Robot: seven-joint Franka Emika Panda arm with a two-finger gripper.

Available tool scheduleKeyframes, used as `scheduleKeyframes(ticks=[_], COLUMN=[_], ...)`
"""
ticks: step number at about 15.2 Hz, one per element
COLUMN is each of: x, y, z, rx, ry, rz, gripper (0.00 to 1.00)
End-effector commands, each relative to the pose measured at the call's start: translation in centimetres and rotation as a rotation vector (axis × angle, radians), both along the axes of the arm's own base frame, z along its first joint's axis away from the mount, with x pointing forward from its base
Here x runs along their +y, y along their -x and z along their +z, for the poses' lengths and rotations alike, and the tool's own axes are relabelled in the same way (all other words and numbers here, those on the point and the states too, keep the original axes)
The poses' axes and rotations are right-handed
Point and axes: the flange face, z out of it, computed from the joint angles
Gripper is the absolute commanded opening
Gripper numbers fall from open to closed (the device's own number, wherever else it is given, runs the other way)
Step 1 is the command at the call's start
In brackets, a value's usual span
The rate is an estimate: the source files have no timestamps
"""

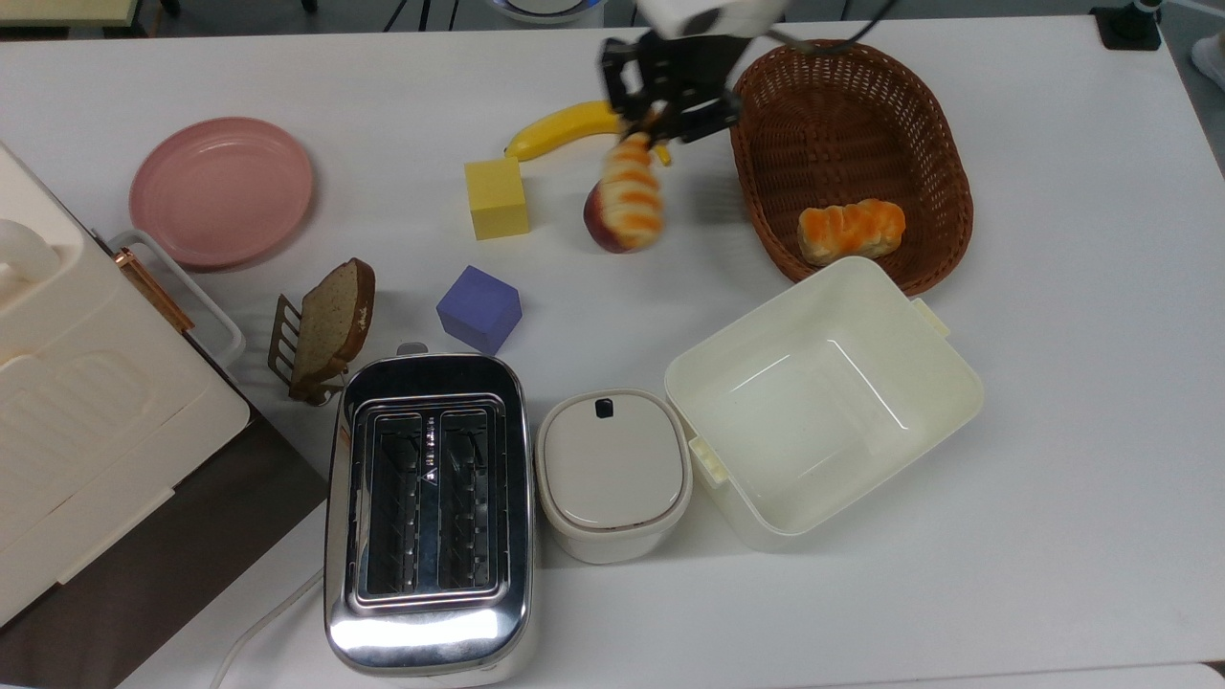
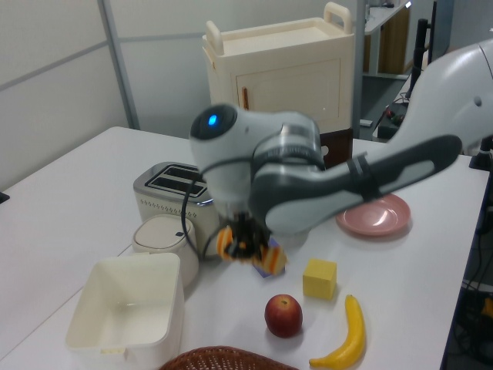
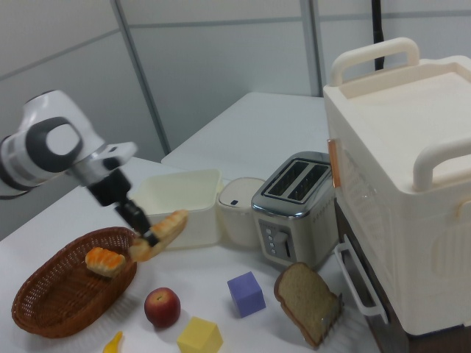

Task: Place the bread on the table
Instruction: 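Carry the bread roll out of the basket beside the apple, then lower the bread roll onto the table and open the gripper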

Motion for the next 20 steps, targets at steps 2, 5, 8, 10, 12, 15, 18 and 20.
scheduleKeyframes(ticks=[2,5,8,10,12,15,18,20], x=[-2.7,-2.6,-2.8,-2.8,-2.8,-3.0,-6.5,-9.1], y=[-2.2,-2.3,-2.3,-2.3,-2.3,-2.1,-1.9,-1.6], z=[-0.6,-1.0,-0.8,-0.8,-0.8,-0.3,2.3,5.2], rx=[-0.027,-0.015,-0.015,-0.014,-0.013,-0.004,-0.002,0.041], ry=[-0.031,-0.029,-0.027,-0.027,-0.027,-0.024,-0.012,0.002], rz=[0.016,0.032,0.029,0.031,0.035,0.053,-0.026,-0.037], gripper=[0.02,0.99,1.00,1.00,1.00,1.00,1.00,1.00])
